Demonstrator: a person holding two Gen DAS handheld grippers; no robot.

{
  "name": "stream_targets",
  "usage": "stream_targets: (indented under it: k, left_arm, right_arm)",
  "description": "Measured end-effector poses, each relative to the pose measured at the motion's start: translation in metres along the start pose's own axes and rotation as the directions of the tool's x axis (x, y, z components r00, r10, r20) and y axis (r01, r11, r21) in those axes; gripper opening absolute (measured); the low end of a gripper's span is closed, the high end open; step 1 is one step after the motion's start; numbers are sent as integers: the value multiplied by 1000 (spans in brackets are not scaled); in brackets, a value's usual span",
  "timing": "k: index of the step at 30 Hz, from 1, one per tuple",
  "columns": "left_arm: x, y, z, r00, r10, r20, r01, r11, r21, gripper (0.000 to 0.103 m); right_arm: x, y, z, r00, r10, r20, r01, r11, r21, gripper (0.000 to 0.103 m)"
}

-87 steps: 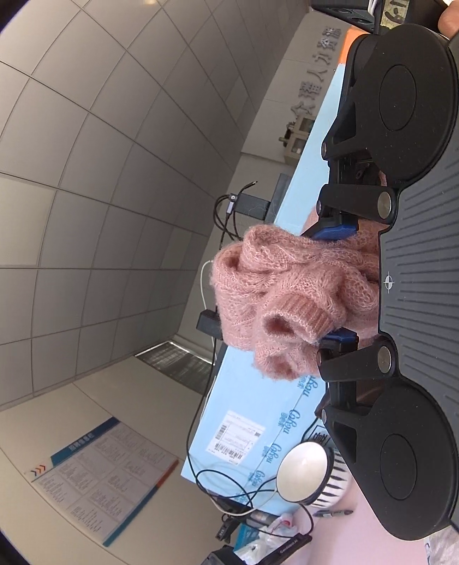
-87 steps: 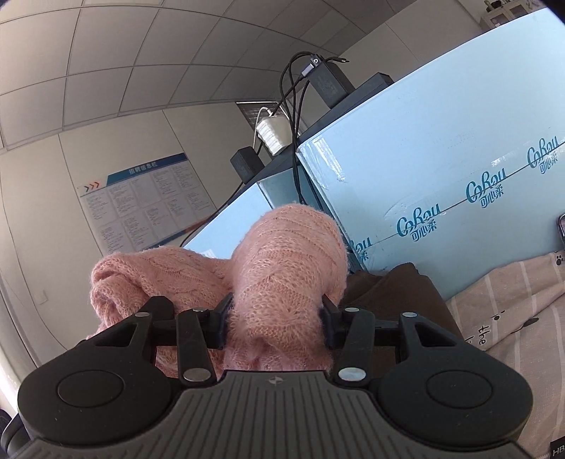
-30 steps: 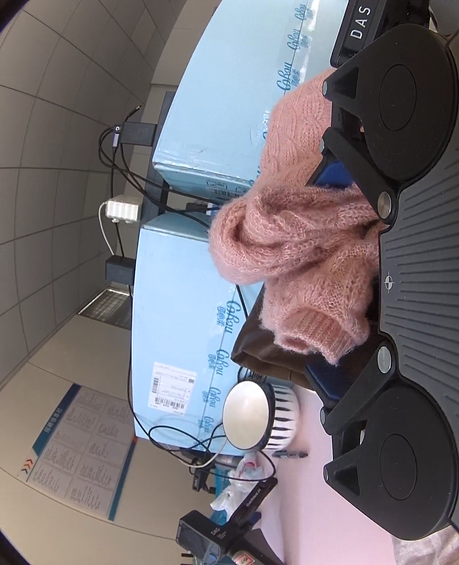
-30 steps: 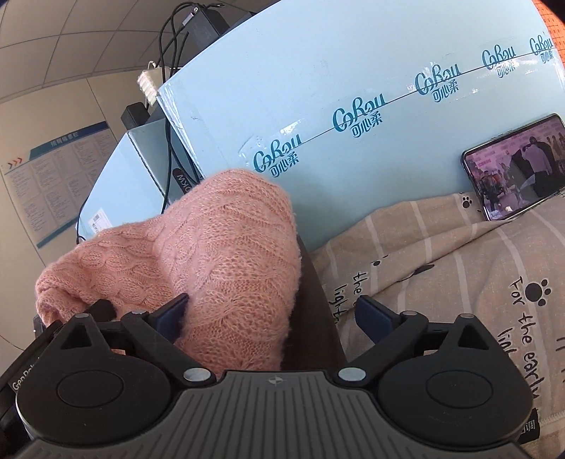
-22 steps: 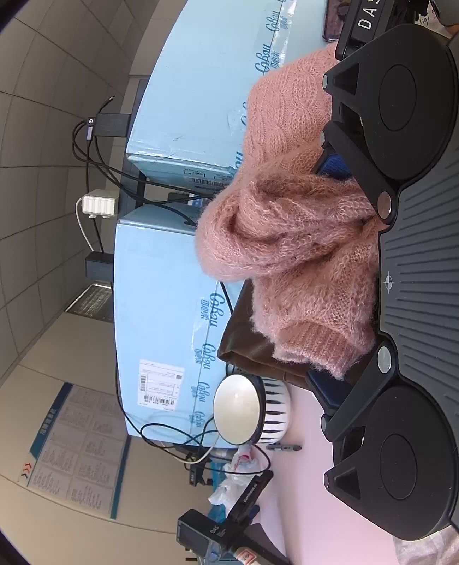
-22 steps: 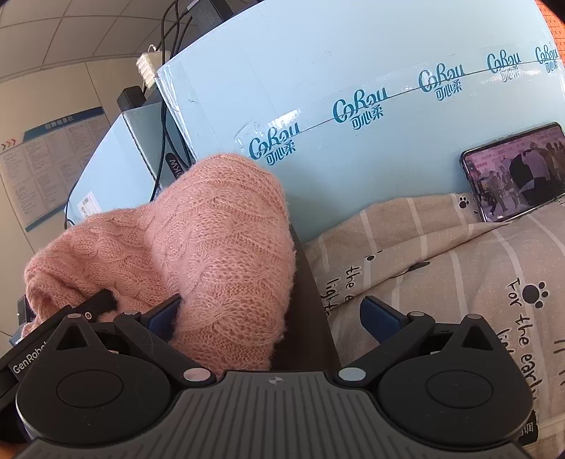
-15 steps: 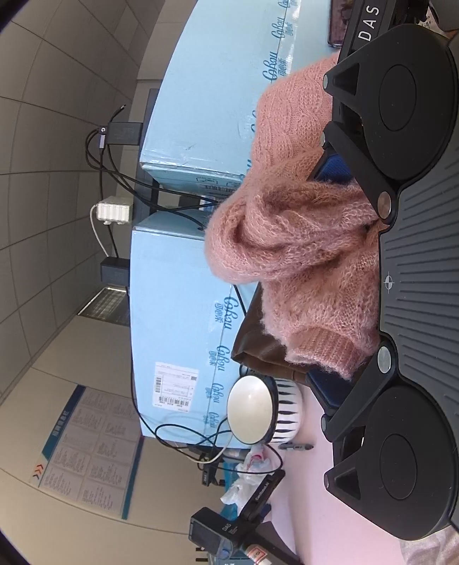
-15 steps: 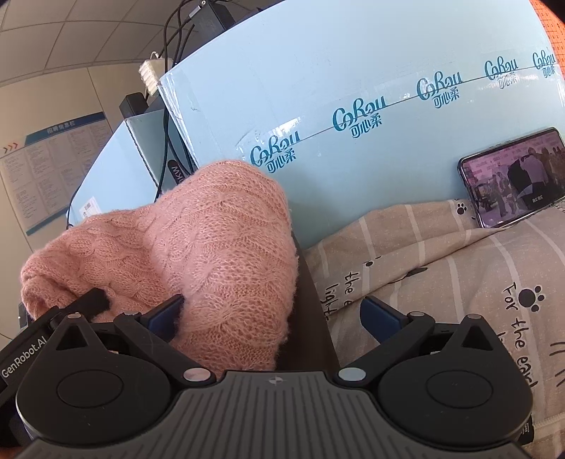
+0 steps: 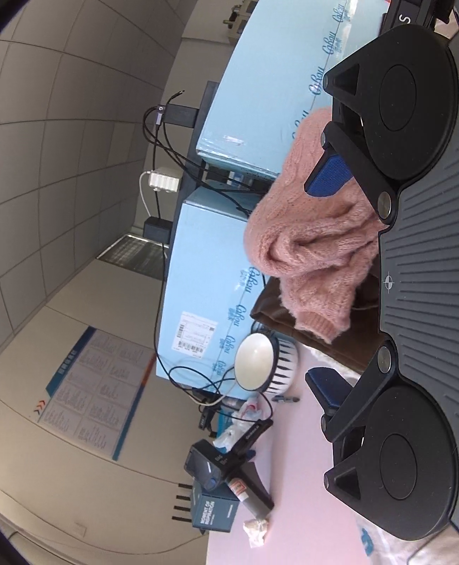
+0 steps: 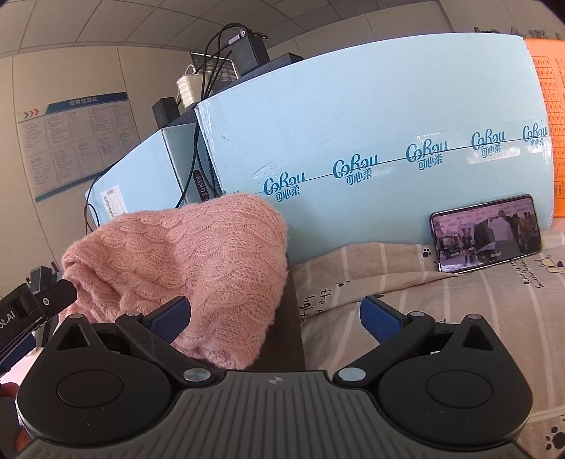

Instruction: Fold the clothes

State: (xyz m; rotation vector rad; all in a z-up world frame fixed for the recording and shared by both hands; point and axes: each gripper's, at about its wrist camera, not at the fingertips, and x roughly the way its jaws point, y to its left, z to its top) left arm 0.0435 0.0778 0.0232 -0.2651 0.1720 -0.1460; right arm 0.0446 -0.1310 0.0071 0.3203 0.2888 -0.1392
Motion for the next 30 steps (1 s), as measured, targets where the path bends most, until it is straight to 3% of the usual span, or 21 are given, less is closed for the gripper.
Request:
stream_targets:
  k: [3,6,11,15,22,30]
  left_arm:
    - [-25,-10,-12,1000,15,21,-16,999,31,103]
    - [-41,-26,-25,998,29,56,-35,994,106,103]
    - [-47,-39,-36,993,81,87,-95,981,167,103]
    - [-43,-41,-39,989,119,84,-134,970,201,103]
    - [-40,-39,-41,988,143,61,-152,968,200,103]
    - [-38,-37,-41,986,161,44,-167,968,189,103]
  right_arm:
    - [-24,-5,-9,1000,17,19,-15,996,-89,103]
    - [-44,-5,-22,994,29,103,-11,985,-171,103]
    - [-47,5,-36,988,42,151,3,959,-284,103]
    - [-34,3,-34,997,54,57,-36,961,-275,103]
    - [-9,-4,-36,997,-52,-65,36,973,-226,103]
    - [-25,2,-38,997,-65,33,72,962,-265,103]
